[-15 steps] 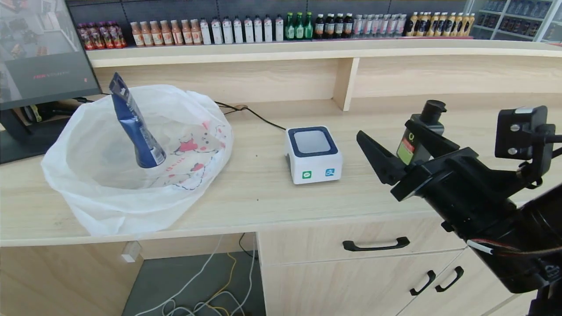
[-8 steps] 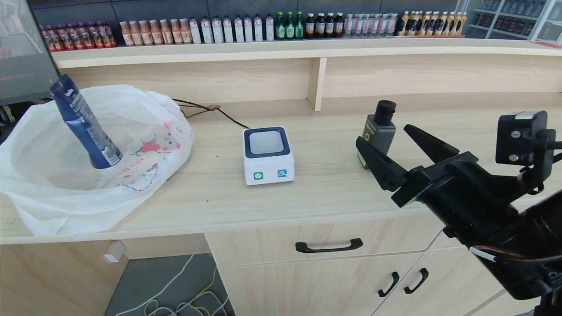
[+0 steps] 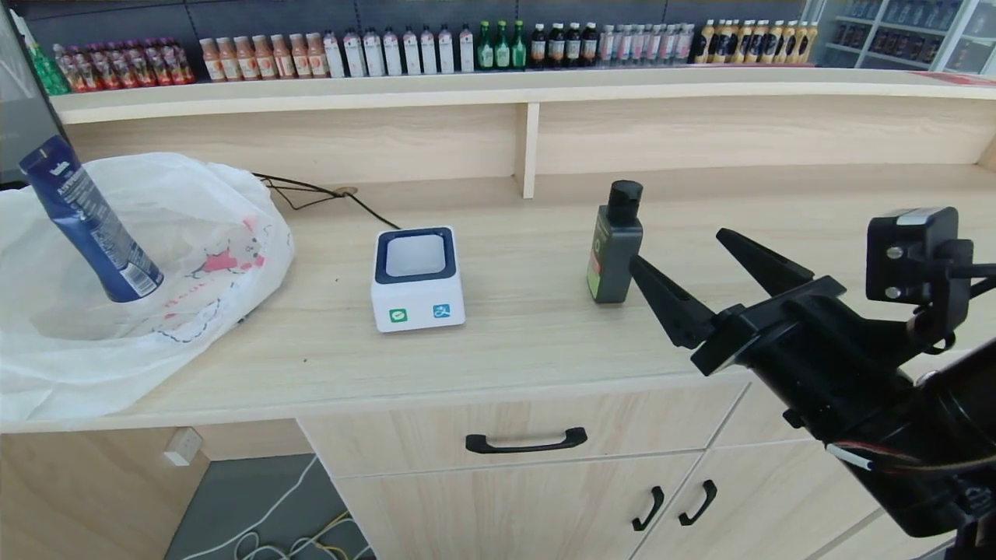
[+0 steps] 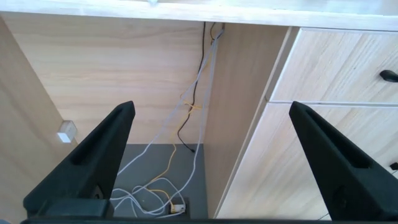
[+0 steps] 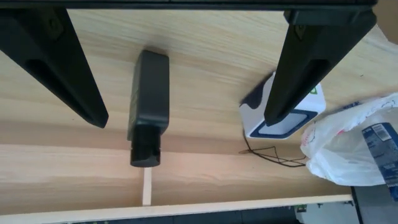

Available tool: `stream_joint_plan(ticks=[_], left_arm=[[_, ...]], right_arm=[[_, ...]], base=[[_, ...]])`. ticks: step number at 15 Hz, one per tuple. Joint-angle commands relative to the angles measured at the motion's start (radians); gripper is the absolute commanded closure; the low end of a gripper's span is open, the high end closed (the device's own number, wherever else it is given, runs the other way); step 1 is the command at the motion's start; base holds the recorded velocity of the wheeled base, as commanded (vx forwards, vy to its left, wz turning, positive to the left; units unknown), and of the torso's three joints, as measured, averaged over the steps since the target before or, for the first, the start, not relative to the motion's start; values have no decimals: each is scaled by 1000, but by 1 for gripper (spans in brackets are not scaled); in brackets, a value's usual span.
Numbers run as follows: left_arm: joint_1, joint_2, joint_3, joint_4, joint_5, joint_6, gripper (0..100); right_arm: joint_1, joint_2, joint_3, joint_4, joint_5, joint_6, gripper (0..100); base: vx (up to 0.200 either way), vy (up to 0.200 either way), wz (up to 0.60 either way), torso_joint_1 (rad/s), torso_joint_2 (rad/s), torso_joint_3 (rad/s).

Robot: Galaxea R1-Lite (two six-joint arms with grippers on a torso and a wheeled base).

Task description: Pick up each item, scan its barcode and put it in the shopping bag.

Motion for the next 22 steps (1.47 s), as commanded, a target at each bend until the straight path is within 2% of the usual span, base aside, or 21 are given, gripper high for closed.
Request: stream_joint_plan(ticks=[1, 5, 8, 12, 14, 15, 16, 22], left_arm=[[0, 0, 0, 0, 0, 1, 0], [0, 0, 0, 0, 0, -1, 0], [0, 0, 0, 0, 0, 1, 0], [0, 0, 0, 0, 0, 1, 0], [0, 0, 0, 0, 0, 1, 0], [0, 0, 0, 0, 0, -1, 0], [0, 0, 0, 0, 0, -1, 0], [0, 0, 0, 0, 0, 1, 0]], right_arm=[[-2, 19, 2, -1, 0, -16, 0], [-2, 33, 31, -1, -17, -53, 0], [-1, 59, -41, 30, -52, -51, 0], [-1, 56, -98, 153, -52, -45, 0], [-2, 57, -194, 240, -55, -24, 0], [-2, 59, -199, 248, -57, -24, 0], [-2, 60, -254, 322, -74, -21, 0], [-5, 116, -375, 435, -80, 12, 0]], base=[[0, 0, 0, 0, 0, 0], [0, 0, 0, 0, 0, 0], [0, 0, 0, 0, 0, 0], [0, 0, 0, 0, 0, 0], [0, 0, 0, 0, 0, 0], [0, 0, 0, 0, 0, 0], [0, 0, 0, 0, 0, 0], [0, 0, 0, 0, 0, 0]])
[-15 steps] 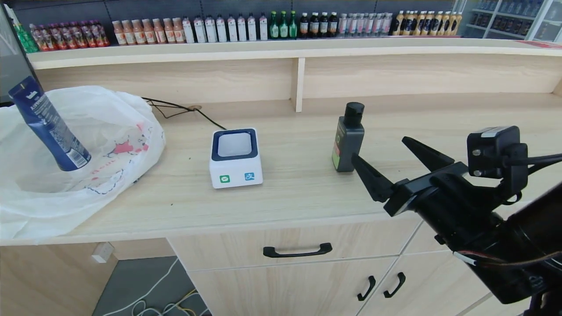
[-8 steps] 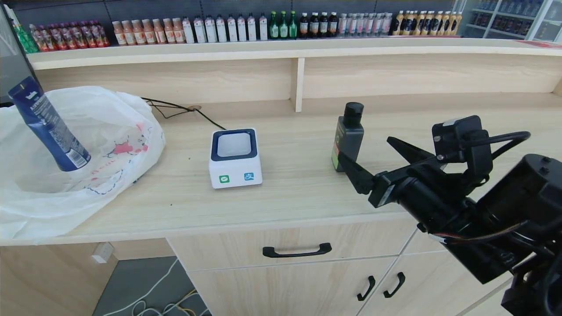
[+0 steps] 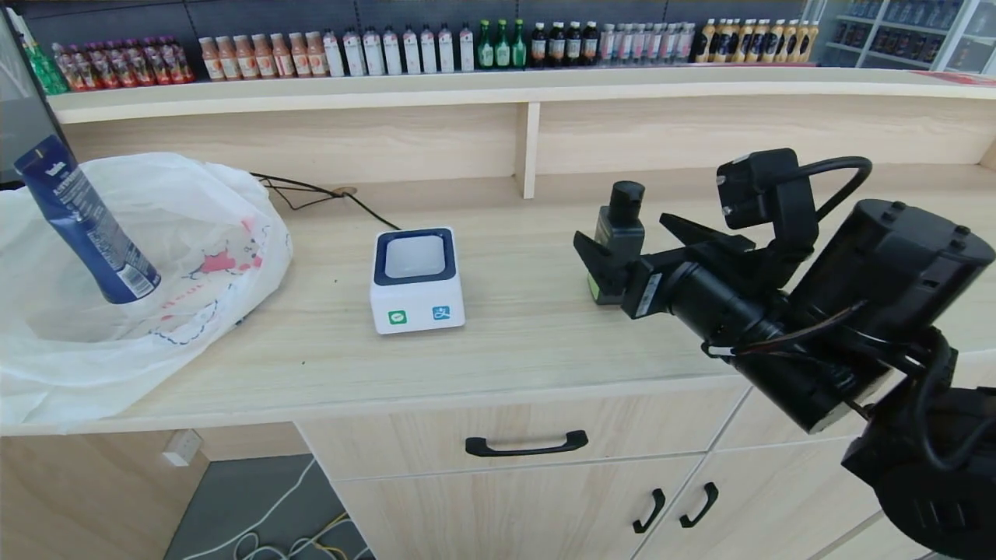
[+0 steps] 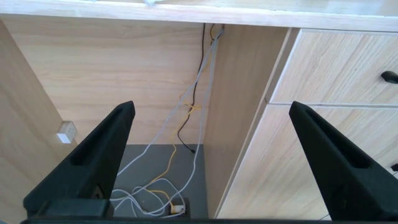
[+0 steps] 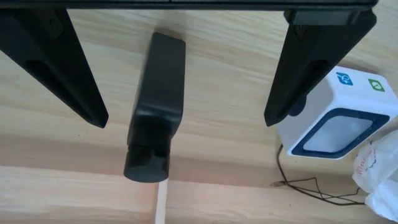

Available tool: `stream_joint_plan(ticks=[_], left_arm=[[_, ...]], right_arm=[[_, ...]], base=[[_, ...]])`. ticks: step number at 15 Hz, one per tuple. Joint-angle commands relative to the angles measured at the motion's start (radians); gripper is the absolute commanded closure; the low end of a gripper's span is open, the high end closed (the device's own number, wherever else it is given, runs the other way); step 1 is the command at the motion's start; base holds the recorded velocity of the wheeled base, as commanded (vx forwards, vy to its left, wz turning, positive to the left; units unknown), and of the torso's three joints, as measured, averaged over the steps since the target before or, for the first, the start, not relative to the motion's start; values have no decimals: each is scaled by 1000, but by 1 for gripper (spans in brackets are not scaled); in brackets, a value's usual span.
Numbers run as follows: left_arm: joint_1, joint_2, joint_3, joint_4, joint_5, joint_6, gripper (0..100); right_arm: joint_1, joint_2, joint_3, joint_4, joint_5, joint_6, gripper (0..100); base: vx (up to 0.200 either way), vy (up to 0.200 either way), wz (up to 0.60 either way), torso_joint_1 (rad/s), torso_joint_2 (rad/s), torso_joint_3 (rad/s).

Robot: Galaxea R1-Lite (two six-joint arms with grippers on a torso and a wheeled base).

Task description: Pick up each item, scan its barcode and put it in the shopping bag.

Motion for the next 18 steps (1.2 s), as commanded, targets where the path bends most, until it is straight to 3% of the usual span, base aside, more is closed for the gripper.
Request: stream_joint_plan(ticks=[1, 8, 18], left_arm=[[0, 0, 0, 0, 0, -1, 0], [0, 0, 0, 0, 0, 0, 0], [0, 0, 0, 0, 0, 0, 0]], right_arm=[[-2, 65, -63, 2, -44, 30, 0], [-61, 179, -213, 84, -78, 56, 0], [-103, 232, -230, 79, -79, 70, 0]], base=[[0, 0, 0, 0, 0, 0], [0, 0, 0, 0, 0, 0], [0, 0, 0, 0, 0, 0]])
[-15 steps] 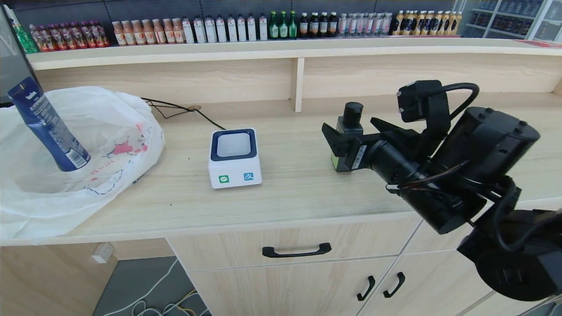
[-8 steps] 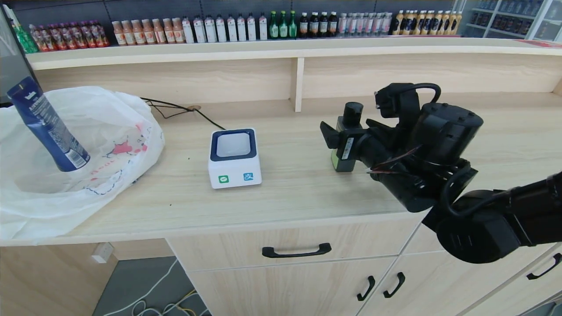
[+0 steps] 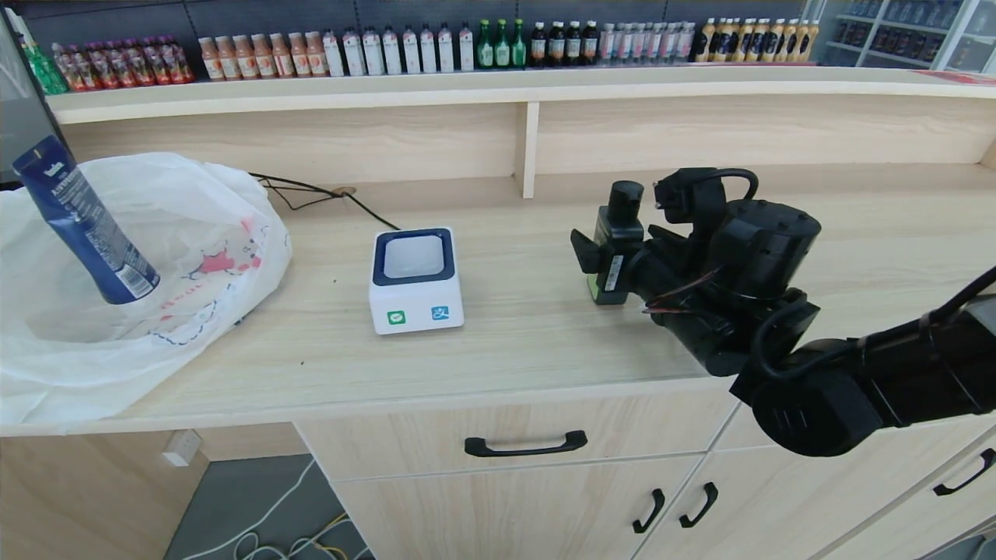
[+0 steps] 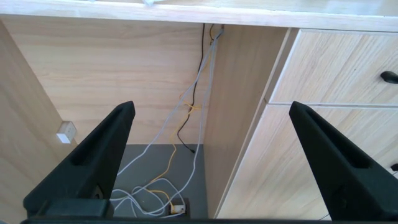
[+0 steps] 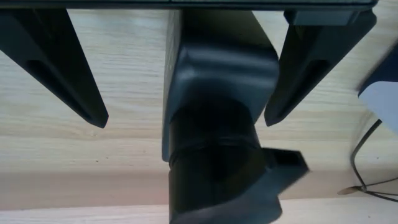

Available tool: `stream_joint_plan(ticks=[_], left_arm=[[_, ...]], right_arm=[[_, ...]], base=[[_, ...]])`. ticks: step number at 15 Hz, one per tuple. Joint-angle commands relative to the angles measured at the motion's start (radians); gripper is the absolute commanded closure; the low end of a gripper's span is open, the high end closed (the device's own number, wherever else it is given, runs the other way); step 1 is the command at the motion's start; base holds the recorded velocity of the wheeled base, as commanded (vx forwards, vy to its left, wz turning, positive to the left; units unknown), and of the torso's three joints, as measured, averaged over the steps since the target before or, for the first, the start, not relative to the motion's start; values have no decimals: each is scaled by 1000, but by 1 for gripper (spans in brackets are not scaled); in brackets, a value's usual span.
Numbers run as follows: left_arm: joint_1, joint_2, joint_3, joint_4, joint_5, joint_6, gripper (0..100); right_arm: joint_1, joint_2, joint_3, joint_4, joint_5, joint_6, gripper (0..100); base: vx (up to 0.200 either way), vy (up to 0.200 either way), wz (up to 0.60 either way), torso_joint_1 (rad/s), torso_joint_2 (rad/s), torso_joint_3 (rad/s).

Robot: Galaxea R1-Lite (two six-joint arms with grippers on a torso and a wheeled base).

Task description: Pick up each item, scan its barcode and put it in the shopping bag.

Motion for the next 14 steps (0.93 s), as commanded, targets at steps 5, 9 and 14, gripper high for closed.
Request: stream_joint_plan(ticks=[5, 9, 14], left_arm=[[-2, 0, 0, 0, 0, 1, 0], [0, 0, 0, 0, 0, 1, 0], [0, 0, 0, 0, 0, -1, 0]], right_arm=[[1, 25, -3, -2, 0, 4, 0], [1, 34, 1, -7, -2, 19, 0], [0, 44, -2, -8, -2, 24, 0]], base=[[0, 0, 0, 0, 0, 0], [0, 0, 0, 0, 0, 0], [0, 0, 0, 0, 0, 0]])
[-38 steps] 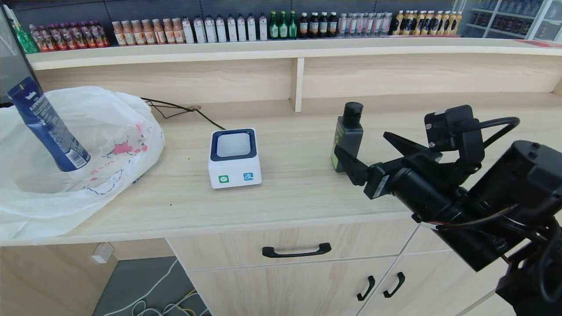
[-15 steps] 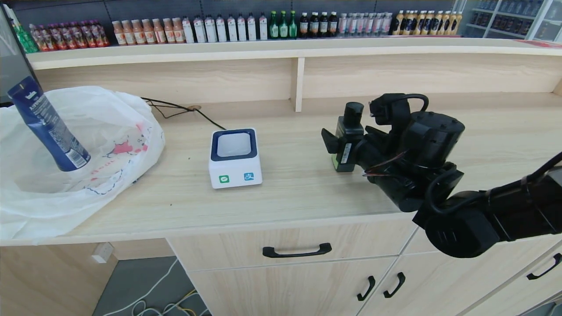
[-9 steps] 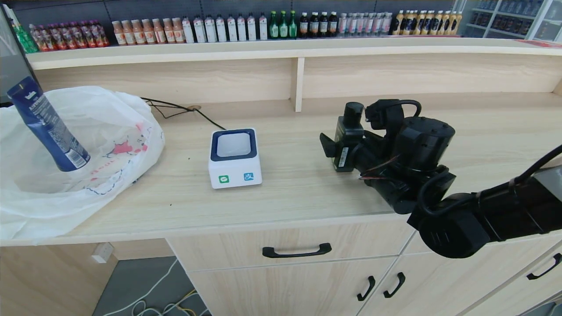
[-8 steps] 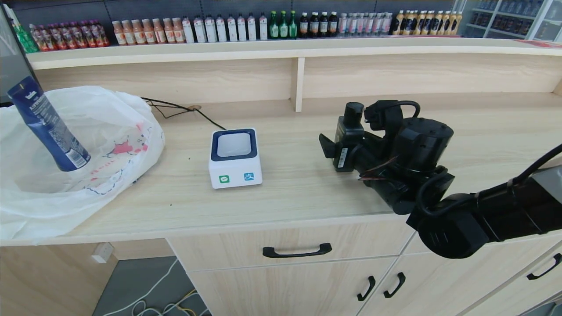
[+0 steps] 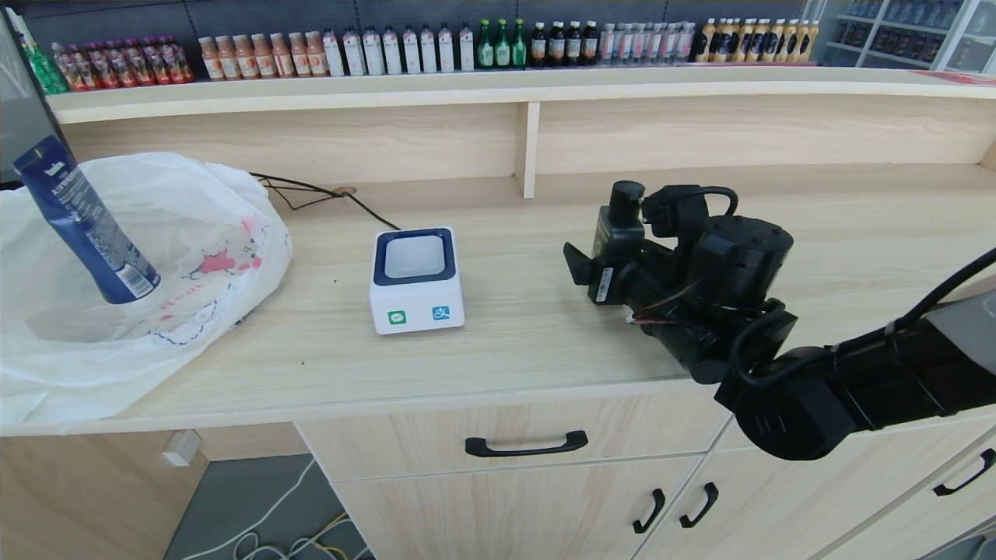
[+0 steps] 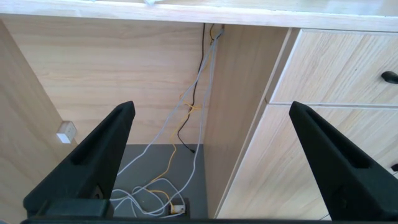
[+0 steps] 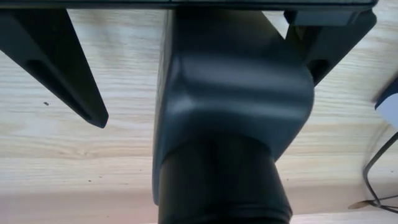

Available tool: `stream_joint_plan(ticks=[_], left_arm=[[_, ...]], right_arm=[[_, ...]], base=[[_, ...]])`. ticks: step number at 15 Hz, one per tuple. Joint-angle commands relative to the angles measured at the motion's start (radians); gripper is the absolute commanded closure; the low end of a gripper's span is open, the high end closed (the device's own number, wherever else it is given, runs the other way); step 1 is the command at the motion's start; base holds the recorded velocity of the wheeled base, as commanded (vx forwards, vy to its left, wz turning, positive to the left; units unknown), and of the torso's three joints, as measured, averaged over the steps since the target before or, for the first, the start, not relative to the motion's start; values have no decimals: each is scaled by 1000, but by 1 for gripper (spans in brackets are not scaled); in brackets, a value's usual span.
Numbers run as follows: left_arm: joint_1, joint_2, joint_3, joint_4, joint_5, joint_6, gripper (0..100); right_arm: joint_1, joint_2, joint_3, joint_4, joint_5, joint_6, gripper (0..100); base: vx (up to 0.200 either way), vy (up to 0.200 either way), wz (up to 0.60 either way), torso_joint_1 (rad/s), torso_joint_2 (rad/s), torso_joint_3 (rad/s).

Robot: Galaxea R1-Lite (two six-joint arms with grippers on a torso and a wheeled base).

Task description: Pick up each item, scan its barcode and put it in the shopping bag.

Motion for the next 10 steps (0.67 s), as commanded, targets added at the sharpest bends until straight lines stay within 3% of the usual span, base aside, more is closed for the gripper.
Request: stream_joint_plan(ticks=[1, 2, 10], left_arm=[[-2, 0, 0, 0, 0, 0, 0], [0, 0, 0, 0, 0, 0, 0], [0, 0, 0, 0, 0, 1, 0]], right_arm=[[-2, 2, 1, -5, 0, 0, 0], [-2, 3, 1, -10, 1, 0, 100], [-1, -2, -2, -13, 4, 0, 100]], base=[[0, 0, 0, 0, 0, 0], [0, 0, 0, 0, 0, 0], [0, 0, 0, 0, 0, 0]])
